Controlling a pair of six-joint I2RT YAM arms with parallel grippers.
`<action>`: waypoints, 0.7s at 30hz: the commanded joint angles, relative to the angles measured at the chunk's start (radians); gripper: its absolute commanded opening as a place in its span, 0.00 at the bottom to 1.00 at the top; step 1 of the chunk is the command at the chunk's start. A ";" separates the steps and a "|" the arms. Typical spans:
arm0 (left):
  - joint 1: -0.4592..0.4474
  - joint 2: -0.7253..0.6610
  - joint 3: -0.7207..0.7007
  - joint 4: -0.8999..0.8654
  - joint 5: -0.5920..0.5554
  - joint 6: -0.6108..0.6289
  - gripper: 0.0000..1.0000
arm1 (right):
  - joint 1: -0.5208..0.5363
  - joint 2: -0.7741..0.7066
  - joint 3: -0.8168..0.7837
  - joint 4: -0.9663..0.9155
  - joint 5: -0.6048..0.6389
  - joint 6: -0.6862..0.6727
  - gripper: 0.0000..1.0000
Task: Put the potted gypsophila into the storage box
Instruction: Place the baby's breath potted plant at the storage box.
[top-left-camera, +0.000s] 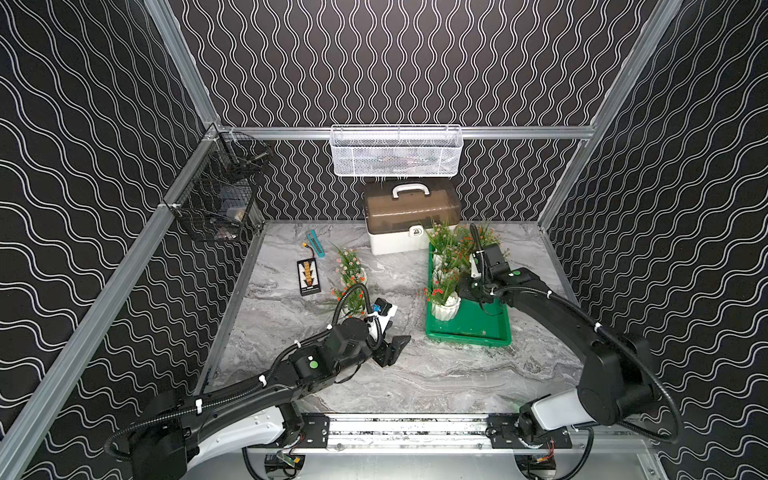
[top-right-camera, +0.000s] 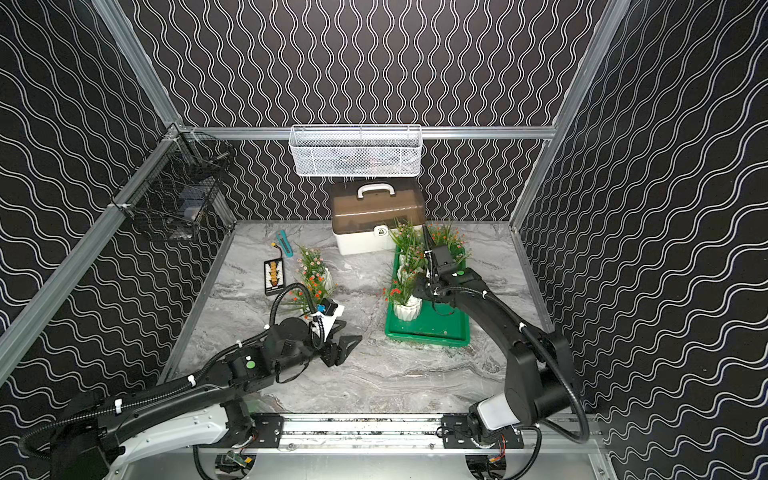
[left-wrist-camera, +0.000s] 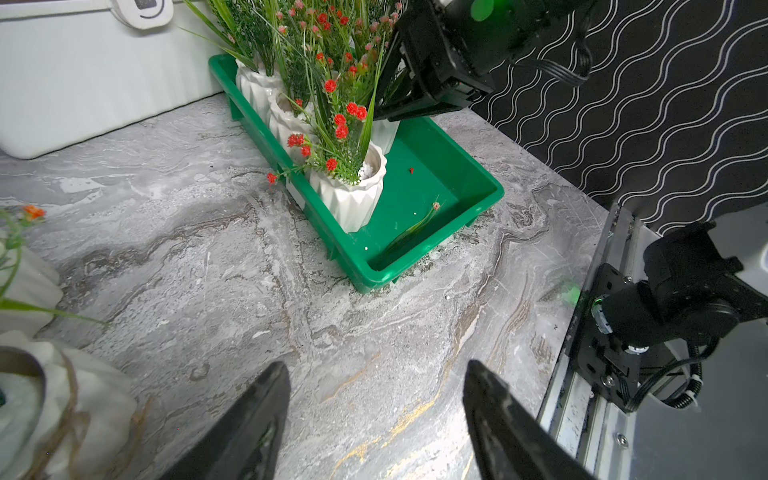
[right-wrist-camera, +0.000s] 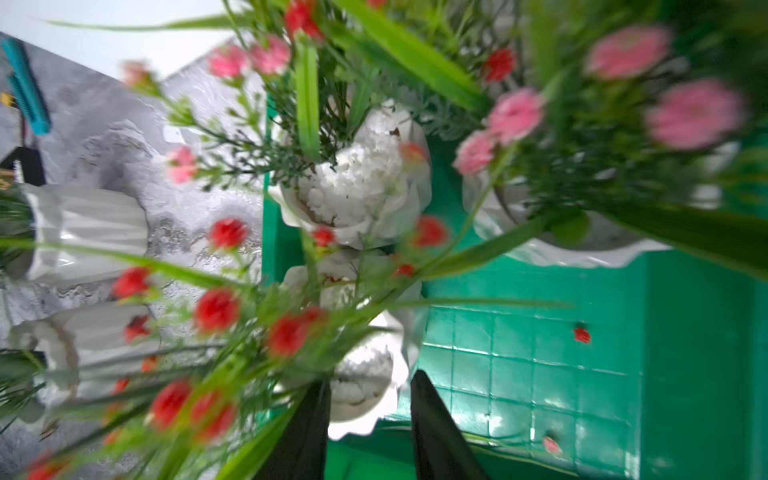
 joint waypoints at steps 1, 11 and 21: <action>-0.002 -0.015 0.003 0.000 -0.021 0.017 0.70 | -0.004 -0.075 -0.030 0.028 0.032 0.016 0.38; -0.002 -0.107 -0.015 -0.067 -0.150 0.005 0.70 | -0.041 -0.264 -0.142 0.186 -0.117 -0.028 0.39; -0.002 -0.208 -0.005 -0.221 -0.266 -0.034 0.70 | -0.035 -0.225 -0.132 0.257 -0.467 -0.054 0.36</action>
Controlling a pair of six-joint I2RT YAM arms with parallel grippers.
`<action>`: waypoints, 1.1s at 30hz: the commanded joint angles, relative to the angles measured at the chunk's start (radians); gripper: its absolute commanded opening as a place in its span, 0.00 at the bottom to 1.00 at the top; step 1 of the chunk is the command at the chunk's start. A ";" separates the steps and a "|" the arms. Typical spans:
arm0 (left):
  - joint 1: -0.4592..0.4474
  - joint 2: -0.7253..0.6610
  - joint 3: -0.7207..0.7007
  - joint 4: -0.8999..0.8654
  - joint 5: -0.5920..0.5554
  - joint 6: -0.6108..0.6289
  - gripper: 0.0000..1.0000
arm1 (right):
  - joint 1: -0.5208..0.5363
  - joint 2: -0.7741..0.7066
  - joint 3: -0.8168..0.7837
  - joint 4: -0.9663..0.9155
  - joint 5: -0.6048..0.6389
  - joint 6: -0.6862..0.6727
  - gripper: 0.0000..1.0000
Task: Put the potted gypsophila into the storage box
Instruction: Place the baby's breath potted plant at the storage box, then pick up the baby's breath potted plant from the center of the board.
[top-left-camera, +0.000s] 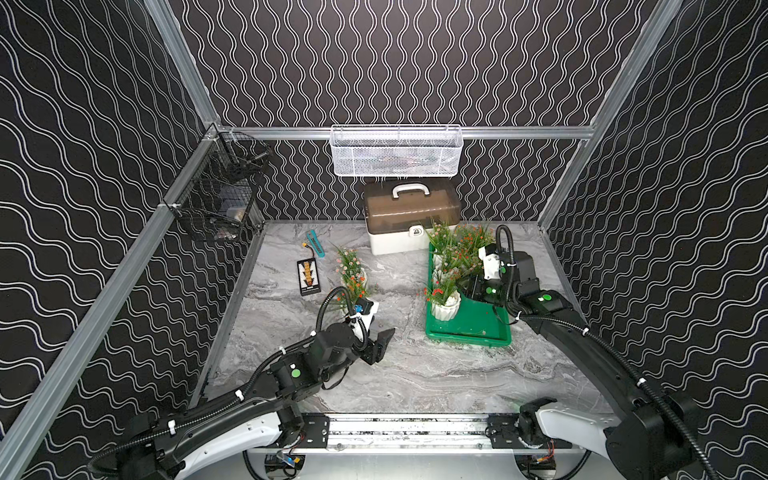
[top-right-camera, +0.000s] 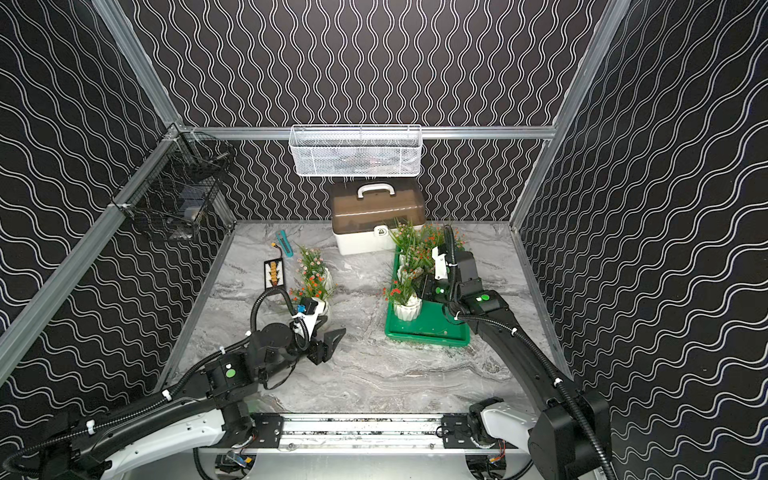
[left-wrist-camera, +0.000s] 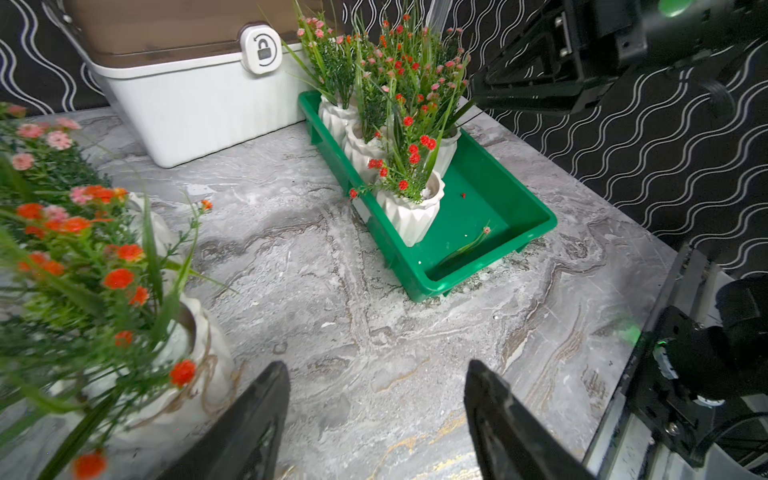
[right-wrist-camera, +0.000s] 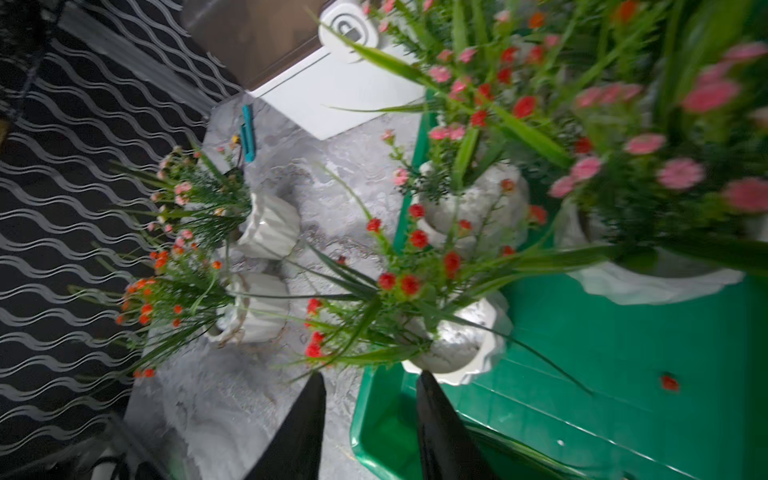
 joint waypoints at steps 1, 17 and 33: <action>-0.001 -0.043 0.011 -0.091 -0.078 -0.044 0.71 | 0.010 0.028 0.020 0.054 -0.188 -0.002 0.35; -0.001 -0.233 0.220 -0.704 -0.126 -0.344 0.72 | 0.352 0.363 0.404 -0.254 -0.002 0.048 0.36; -0.001 -0.132 0.343 -0.859 -0.200 -0.330 0.73 | 0.490 0.641 0.598 -0.292 0.073 0.122 0.36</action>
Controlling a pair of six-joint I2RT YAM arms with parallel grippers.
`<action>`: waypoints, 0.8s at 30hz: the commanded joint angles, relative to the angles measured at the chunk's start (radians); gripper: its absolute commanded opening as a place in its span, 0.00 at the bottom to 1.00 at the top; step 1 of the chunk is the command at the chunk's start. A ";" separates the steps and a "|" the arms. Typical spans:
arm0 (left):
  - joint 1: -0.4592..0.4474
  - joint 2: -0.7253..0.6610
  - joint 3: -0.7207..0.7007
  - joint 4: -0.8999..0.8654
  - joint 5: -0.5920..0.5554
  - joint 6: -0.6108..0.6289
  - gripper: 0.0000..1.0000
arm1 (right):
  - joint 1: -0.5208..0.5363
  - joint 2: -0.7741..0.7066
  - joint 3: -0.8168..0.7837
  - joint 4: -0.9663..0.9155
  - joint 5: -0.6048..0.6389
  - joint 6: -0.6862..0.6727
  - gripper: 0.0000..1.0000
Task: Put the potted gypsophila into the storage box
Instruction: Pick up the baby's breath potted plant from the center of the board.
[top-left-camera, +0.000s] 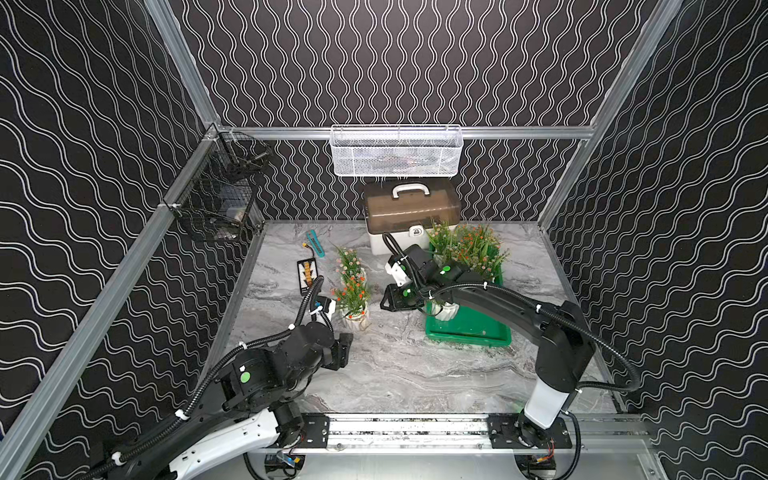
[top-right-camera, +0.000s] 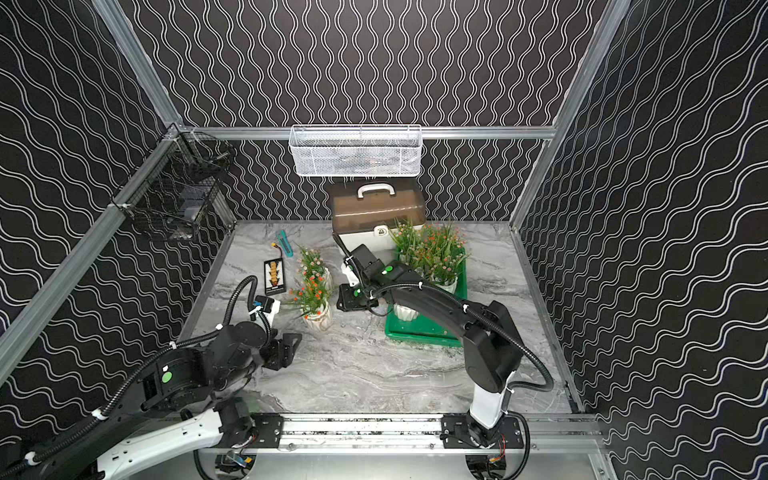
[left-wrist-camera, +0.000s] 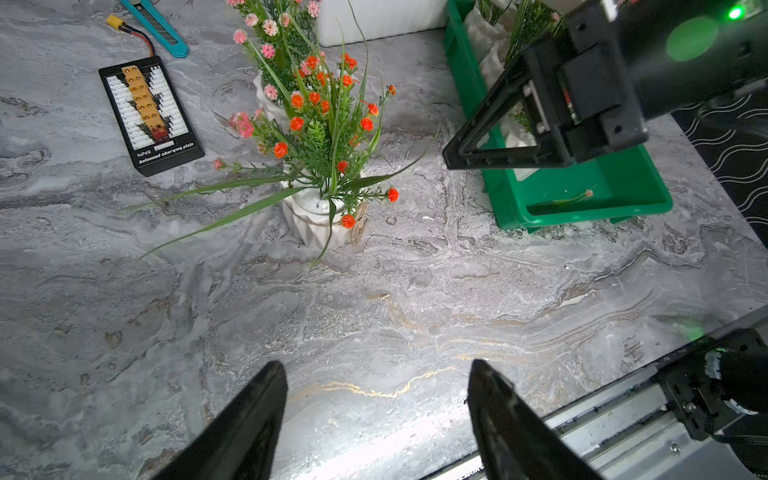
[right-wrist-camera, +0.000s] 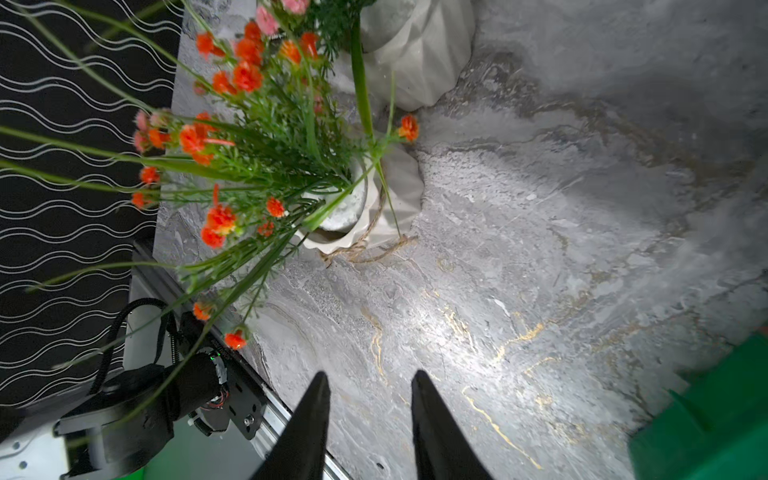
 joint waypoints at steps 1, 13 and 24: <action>0.000 -0.013 0.002 -0.023 -0.044 -0.017 0.73 | 0.007 0.037 0.029 0.005 0.029 0.043 0.36; -0.001 0.051 0.013 -0.061 -0.114 -0.035 0.72 | 0.037 0.190 0.176 0.020 0.068 0.092 0.37; 0.001 0.070 0.013 -0.062 -0.131 -0.036 0.74 | 0.072 0.304 0.290 -0.044 0.165 0.084 0.36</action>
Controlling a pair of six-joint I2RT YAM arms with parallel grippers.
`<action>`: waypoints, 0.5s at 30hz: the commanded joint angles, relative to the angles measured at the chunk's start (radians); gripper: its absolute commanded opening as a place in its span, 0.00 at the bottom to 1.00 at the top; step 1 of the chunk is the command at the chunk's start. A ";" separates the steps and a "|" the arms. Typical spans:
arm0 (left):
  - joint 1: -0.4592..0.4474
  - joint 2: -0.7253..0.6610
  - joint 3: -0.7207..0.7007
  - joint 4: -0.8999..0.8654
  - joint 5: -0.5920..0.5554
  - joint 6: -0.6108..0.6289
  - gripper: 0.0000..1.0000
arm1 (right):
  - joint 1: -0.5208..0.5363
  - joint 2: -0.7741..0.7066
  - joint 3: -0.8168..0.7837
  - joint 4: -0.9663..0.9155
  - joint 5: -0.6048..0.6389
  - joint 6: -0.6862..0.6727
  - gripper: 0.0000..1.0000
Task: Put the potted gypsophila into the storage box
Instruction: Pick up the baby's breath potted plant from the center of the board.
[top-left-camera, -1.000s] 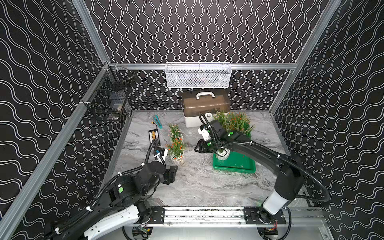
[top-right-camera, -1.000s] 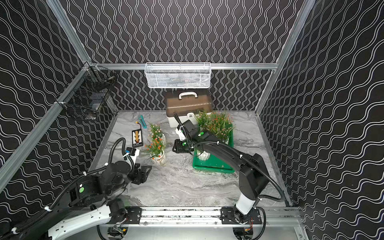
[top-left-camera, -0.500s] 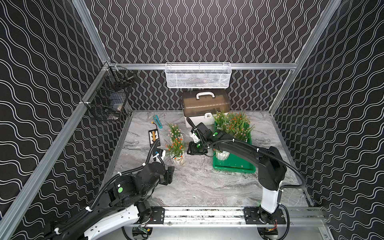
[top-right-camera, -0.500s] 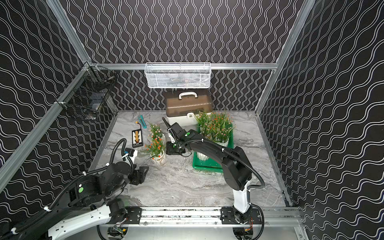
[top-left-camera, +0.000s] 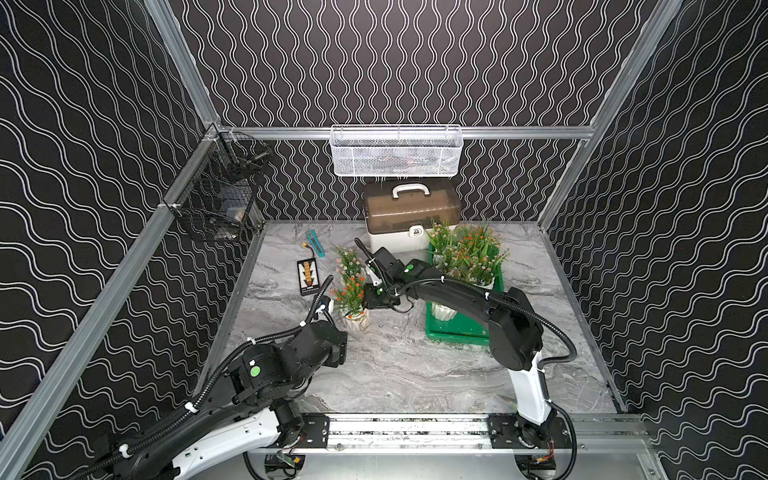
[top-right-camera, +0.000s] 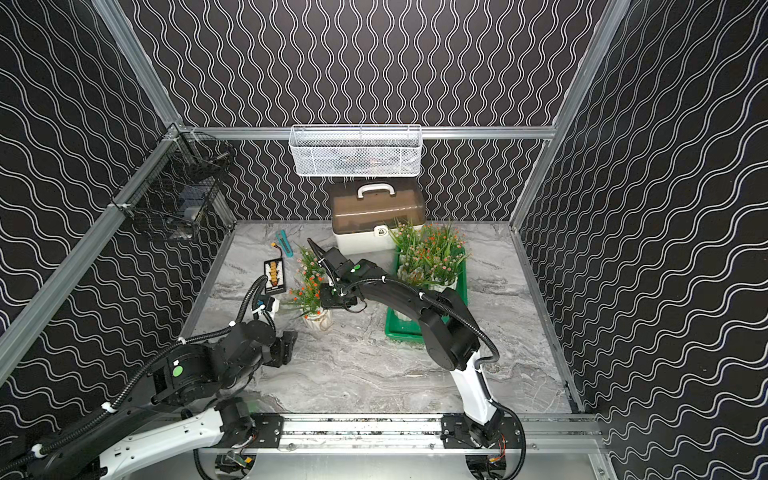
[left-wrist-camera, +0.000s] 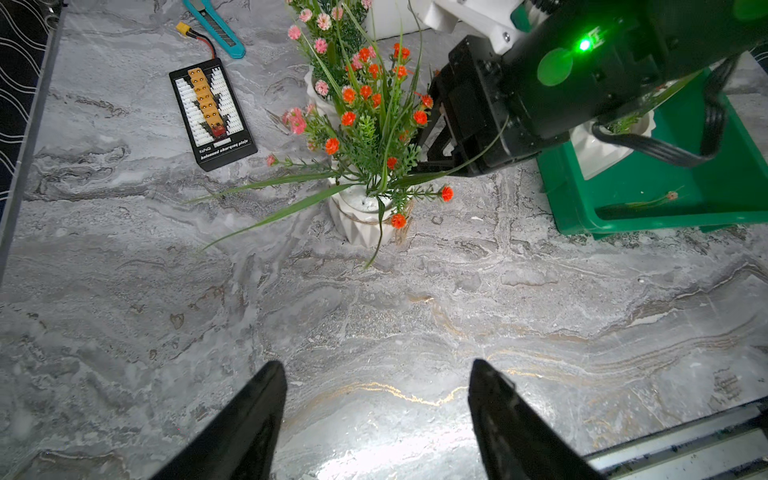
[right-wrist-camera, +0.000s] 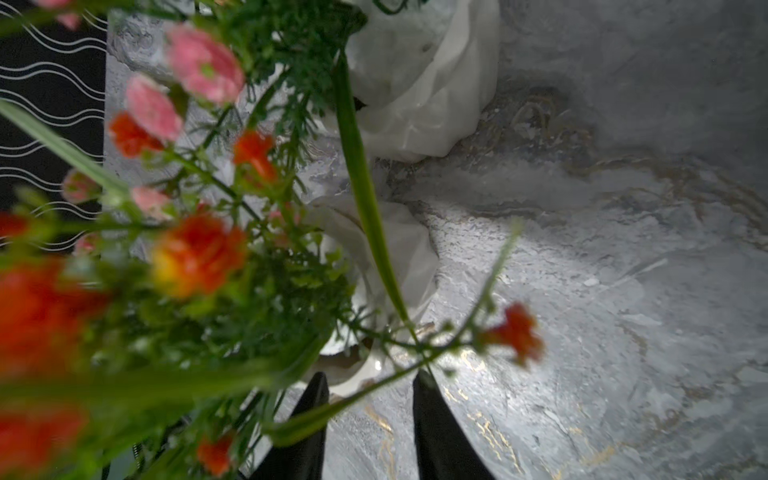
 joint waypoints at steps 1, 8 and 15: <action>0.002 0.001 0.007 -0.014 -0.029 -0.020 0.74 | 0.008 0.019 0.027 -0.033 0.055 0.009 0.36; 0.019 -0.003 0.004 0.006 -0.002 0.001 0.75 | 0.022 0.067 0.078 -0.058 0.077 0.003 0.36; 0.027 -0.003 -0.003 0.022 0.023 0.014 0.75 | 0.027 0.094 0.107 -0.077 0.120 -0.006 0.34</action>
